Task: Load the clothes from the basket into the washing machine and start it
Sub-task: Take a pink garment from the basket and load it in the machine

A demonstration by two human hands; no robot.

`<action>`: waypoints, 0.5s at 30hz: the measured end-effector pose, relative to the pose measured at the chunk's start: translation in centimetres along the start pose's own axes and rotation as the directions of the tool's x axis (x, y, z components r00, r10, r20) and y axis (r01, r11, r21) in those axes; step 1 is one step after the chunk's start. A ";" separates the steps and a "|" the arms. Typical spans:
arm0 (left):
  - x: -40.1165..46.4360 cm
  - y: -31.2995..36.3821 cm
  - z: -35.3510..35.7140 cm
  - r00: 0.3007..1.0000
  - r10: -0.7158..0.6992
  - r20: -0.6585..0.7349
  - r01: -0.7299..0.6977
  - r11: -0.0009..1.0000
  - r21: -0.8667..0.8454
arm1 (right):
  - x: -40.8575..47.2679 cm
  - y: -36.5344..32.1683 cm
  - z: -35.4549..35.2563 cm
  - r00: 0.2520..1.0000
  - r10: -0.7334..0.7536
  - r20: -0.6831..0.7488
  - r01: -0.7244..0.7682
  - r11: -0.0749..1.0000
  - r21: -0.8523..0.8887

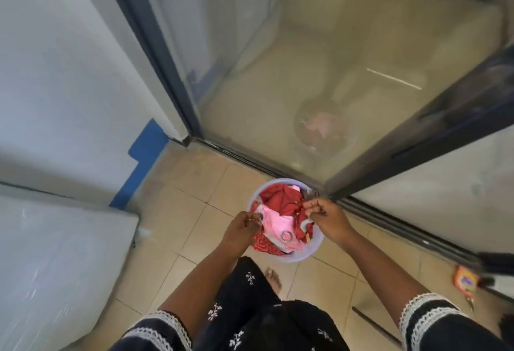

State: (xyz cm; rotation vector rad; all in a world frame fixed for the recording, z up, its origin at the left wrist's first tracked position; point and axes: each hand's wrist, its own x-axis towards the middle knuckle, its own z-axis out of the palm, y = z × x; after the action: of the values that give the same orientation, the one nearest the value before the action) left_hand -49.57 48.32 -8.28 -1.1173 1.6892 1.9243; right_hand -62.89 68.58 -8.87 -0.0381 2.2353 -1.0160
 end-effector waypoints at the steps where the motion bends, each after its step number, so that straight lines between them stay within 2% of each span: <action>1: 0.7 -0.3 0.3 1.000 -0.011 -0.001 0.011 0.999 0.051 | 0.3 1.0 -0.4 1.000 0.028 -0.013 -0.028 1.000 -0.009; 5: 4.8 -1.8 1.7 0.996 -0.089 0.022 0.082 0.974 0.213 | 2.7 5.6 -0.7 0.987 0.158 -0.035 -0.160 0.986 -0.051; 9: 9.9 -3.9 2.5 0.987 -0.142 0.079 0.092 0.890 0.447 | 6.4 10.4 1.4 0.951 0.294 0.092 -0.279 0.948 -0.152; 15: 19.1 -7.9 3.9 0.969 -0.167 0.180 0.019 0.780 0.626 | 13.3 16.8 6.0 0.901 0.377 0.214 -0.288 0.890 -0.355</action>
State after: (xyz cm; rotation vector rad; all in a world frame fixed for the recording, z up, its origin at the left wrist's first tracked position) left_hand -57.29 49.35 -27.77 -0.6725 1.8814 1.2086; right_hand -65.69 72.51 -30.63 0.0625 2.0297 -0.4293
